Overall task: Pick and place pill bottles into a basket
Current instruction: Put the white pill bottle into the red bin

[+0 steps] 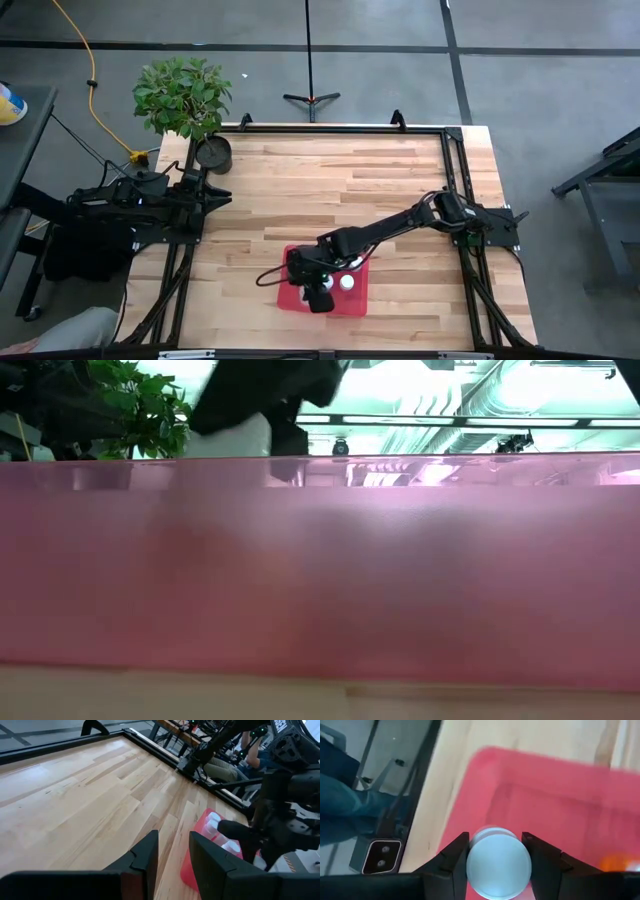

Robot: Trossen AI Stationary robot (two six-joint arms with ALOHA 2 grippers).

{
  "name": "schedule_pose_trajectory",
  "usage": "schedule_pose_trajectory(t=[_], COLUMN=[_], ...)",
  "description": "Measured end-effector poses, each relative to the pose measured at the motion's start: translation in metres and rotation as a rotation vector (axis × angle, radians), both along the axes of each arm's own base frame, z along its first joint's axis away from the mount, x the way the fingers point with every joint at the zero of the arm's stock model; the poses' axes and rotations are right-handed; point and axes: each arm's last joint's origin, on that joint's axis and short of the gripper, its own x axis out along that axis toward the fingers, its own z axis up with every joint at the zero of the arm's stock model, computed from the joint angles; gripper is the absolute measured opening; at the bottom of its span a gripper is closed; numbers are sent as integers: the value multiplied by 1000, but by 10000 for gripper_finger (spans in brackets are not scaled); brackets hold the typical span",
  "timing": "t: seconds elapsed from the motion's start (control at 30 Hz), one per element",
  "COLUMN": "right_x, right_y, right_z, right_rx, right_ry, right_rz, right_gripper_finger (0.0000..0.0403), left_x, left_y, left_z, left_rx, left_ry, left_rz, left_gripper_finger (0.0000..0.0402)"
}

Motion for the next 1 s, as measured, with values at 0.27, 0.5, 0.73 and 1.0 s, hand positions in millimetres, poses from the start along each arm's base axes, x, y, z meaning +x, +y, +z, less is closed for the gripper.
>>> schedule_pose_trajectory(t=[0.27, 0.5, 0.73, 1.0], right_x=[5, 5, 4, 4], right_y=[-2, -16, -28, -27], right_z=[3, 0, -2, -2], right_rx=[-122, -206, -235, -236], right_ry=[-136, -122, -82, -81], right_rz=[78, 101, 104, 102], right_gripper_finger=[147, 147, 147, 147], left_x=[0, 0, 0, 0], left_y=[0, 0, 0, 0], left_z=[0, 0, 0, 0], left_rx=[0, 0, 0, 0], left_ry=[0, 0, 0, 0], left_rz=[0, 0, 0, 0], left_gripper_finger=[145, 145, 145, 145])
